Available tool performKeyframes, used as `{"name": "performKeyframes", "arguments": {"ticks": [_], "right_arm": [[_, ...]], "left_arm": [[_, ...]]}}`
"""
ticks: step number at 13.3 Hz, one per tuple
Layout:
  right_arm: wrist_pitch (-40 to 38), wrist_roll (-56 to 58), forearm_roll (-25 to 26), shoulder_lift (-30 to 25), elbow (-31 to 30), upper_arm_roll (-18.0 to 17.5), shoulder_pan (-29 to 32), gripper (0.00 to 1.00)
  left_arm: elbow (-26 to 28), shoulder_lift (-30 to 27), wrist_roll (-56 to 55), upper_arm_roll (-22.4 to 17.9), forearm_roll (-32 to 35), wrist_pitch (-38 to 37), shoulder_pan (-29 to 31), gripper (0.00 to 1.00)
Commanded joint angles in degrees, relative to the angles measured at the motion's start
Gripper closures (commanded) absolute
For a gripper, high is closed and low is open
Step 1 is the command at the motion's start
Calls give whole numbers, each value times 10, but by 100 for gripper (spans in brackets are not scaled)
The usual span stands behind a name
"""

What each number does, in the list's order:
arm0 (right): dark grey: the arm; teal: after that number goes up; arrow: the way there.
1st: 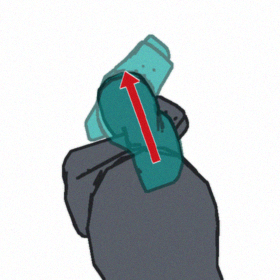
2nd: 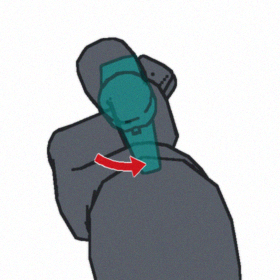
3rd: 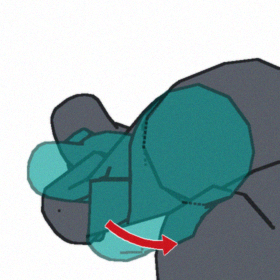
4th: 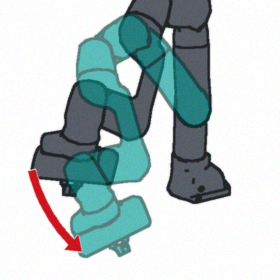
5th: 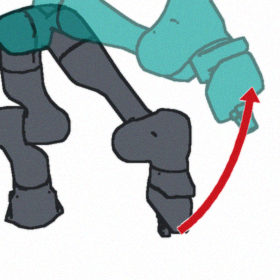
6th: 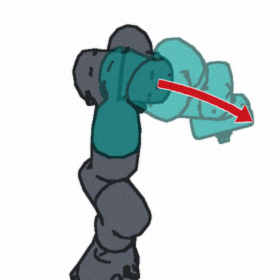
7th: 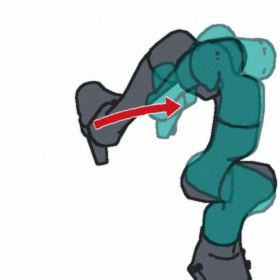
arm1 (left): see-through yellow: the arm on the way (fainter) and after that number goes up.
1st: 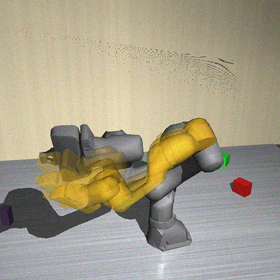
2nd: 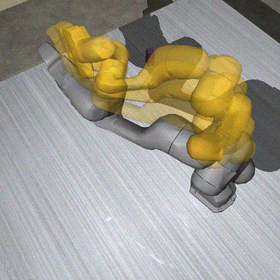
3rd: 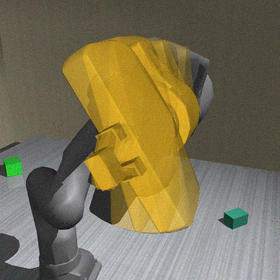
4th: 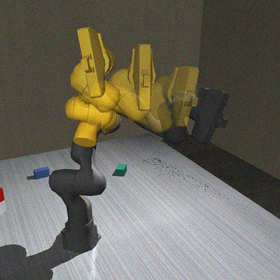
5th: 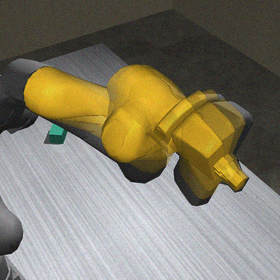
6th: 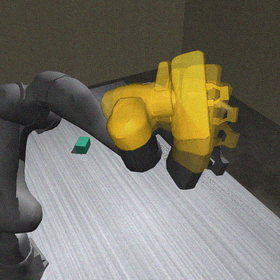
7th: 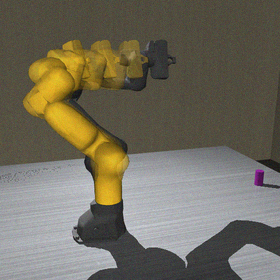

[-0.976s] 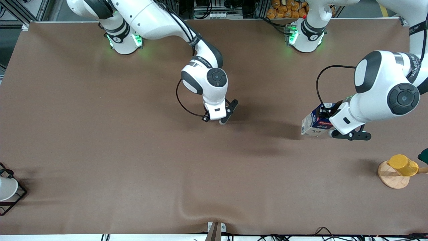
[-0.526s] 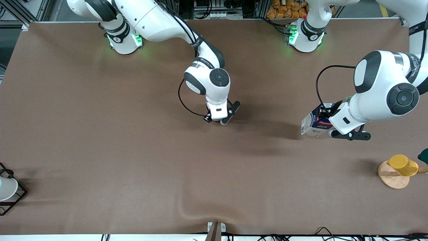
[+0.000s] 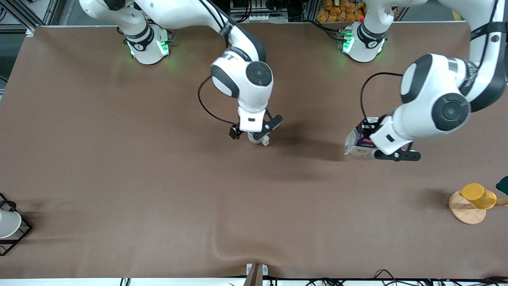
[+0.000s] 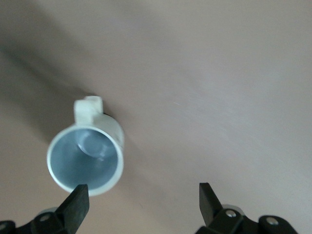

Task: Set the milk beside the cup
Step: 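Carry the mug and carton toward the table center with both grippers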

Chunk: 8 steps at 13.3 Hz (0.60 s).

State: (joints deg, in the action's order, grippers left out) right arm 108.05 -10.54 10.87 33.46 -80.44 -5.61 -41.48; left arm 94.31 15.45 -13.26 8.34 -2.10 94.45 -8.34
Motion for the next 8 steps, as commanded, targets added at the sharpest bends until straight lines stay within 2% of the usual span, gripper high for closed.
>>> {"name": "performKeyframes", "arguments": {"ticks": [1, 3, 6, 8], "right_arm": [[-49, -1, -3, -58, -27, -7, 88, 0], [-75, 0, -3, -98, -44, -7, 150, 0], [-79, 0, -3, -126, -52, -5, 254, 0], [-86, 3, -3, -146, -76, -6, 316, 0]], "left_arm": [[-11, 0, -53, 34, -19, -15, -8, 42], [-11, 0, -111, 68, -20, -19, -11, 42], [-12, 0, -200, 134, -58, -19, -15, 42], [-18, 6, -269, 170, -57, -18, -37, 42]]}}
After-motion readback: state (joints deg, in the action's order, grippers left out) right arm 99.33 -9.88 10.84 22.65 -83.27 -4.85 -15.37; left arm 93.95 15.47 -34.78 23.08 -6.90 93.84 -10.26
